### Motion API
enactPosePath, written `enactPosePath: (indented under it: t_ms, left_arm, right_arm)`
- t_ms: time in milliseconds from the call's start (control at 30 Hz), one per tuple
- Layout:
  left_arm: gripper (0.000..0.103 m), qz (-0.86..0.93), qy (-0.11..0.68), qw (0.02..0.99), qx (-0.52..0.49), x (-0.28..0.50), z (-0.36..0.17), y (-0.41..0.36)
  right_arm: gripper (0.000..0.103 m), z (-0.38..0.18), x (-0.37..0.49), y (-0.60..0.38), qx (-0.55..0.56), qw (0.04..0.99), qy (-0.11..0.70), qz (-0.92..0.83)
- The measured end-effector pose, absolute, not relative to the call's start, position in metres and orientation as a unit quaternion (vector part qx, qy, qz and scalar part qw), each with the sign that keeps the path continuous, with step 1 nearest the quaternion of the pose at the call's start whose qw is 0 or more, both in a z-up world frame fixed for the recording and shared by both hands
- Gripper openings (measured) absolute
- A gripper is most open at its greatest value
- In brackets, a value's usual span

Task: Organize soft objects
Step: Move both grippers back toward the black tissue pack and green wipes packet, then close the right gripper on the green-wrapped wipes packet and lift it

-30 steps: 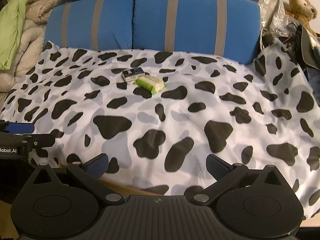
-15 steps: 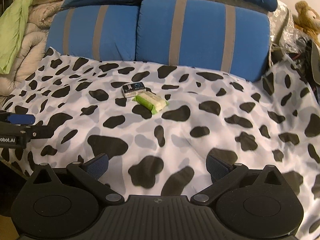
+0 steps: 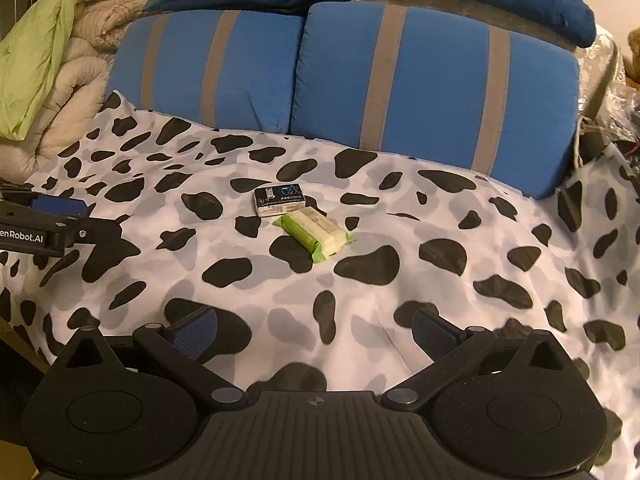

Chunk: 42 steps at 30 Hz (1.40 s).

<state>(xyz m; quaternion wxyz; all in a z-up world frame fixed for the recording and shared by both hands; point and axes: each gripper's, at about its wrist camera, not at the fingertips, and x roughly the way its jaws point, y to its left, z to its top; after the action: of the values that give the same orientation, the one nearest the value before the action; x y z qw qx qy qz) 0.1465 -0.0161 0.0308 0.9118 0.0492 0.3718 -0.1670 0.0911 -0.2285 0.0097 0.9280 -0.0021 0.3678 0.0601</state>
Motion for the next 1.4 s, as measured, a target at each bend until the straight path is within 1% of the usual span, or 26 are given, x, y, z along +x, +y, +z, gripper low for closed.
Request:
enactPosePath:
  t_ms: [533,800,1033,1300,1400]
  left_arm:
    - [0.075,-0.185,0.371,0.908,0.064,0.197,0.023,-0.03]
    - [0.075,-0.181,0.37,0.909,0.069,0.216,0.02,-0.031]
    - [0.075,-0.176,0.41,0.895,0.027,0.23,0.016,-0.033]
    - [0.075,-0.179,0.414,0.892,0.03,0.232,0.019,-0.037]
    - [0.075,-0.176,0.416,0.892,0.022,0.235,0.021,-0.034]
  right_arm:
    - [0.103,-0.015,0.158,-0.22,-0.04,0.921,0.371,0.109]
    - [0.103,-0.037,0.198,-0.22,-0.045,0.916,0.379,0.123]
    - [0.103,-0.057,0.231,-0.211,-0.068,0.911,0.383,0.134]
    - [0.102,-0.085,0.268,-0.206,-0.081,0.908,0.386,0.143]
    - [0.097,-0.094,0.28,-0.206,-0.08,0.906,0.389,0.143]
